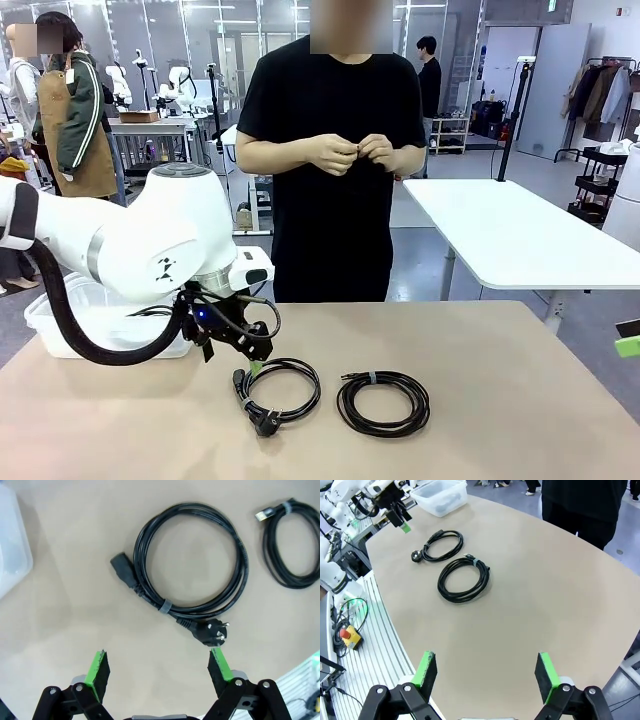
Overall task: Organize and store the cables.
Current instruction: Place the Power Cable into the Organizing box.
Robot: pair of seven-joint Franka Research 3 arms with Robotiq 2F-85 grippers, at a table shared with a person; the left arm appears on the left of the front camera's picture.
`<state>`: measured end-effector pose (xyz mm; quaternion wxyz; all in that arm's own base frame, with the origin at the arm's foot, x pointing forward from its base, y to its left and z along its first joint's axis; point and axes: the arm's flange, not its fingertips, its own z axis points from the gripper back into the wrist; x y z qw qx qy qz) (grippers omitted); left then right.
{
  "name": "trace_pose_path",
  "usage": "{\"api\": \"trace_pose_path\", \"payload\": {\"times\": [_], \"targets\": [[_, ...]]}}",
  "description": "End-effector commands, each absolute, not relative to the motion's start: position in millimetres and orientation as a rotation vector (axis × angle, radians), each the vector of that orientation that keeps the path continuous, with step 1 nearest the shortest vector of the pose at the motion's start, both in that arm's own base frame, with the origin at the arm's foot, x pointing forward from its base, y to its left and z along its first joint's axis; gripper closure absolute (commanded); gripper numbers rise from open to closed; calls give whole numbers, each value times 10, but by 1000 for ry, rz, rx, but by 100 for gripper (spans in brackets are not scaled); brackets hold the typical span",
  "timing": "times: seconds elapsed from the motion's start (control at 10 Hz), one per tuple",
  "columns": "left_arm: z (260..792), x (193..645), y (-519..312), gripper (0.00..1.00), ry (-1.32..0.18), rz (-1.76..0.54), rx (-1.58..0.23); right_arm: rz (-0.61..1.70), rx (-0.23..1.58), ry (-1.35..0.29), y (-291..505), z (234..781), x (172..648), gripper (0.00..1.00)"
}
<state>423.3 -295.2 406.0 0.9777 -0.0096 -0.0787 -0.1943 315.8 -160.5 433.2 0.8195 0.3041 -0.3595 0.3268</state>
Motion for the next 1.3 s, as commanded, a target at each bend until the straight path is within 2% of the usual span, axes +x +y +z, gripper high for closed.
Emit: {"api": "trace_pose_path", "payload": {"times": [0.0, 0.2, 0.6, 1.2], "targets": [[4010, 4400, -3060, 0, -76, -277, -10, 700, 650, -786, -1620, 4334, 3179, 0], [3858, 4541, -3061, 0, -12, -104, -66, 700, 650, -786, -1620, 4334, 3179, 0], [3632, 4644, -3057, 0, -21, 212, -81, 700, 650, -786, -1620, 4334, 3179, 0], [3306, 4607, -3059, 0, 43, 344, -96, 700, 650, -786, -1620, 4334, 3179, 0]]}}
